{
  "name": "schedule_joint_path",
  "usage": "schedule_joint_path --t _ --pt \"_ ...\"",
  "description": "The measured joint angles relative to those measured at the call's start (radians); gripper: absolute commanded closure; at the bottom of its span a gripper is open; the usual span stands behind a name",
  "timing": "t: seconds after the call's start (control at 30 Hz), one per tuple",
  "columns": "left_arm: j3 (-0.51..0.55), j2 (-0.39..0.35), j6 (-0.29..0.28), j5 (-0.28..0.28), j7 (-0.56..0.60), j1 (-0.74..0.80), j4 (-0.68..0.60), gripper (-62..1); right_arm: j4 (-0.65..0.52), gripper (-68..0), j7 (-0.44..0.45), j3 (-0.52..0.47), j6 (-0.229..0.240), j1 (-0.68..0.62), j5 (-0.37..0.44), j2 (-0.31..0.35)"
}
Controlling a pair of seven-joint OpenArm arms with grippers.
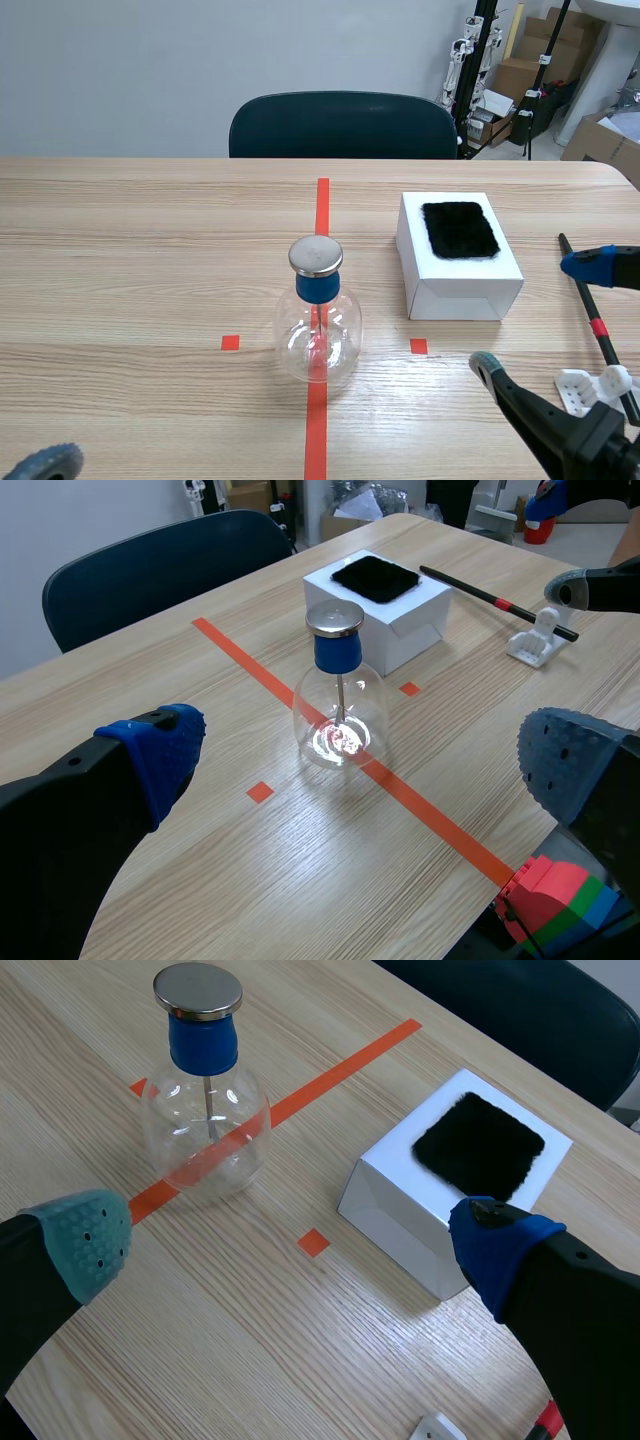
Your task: Do the electroscope experiment. pick up the black charging rod
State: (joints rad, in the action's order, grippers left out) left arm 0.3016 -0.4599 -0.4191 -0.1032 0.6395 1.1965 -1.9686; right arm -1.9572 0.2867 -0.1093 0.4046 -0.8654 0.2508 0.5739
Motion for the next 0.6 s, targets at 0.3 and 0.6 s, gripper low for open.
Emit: schedule_joint_path --t 0.3,0.6 --pt "0.0 0.0 0.0 0.0 0.0 0.0 0.0 -62.3 0.0 -67.9 -0.001 0.0 0.0 0.0 0.0 0.0" --pt "0.0 0.0 0.0 0.0 0.0 0.0 0.0 -62.3 0.0 -67.9 -0.027 0.0 0.0 0.0 0.0 0.0"
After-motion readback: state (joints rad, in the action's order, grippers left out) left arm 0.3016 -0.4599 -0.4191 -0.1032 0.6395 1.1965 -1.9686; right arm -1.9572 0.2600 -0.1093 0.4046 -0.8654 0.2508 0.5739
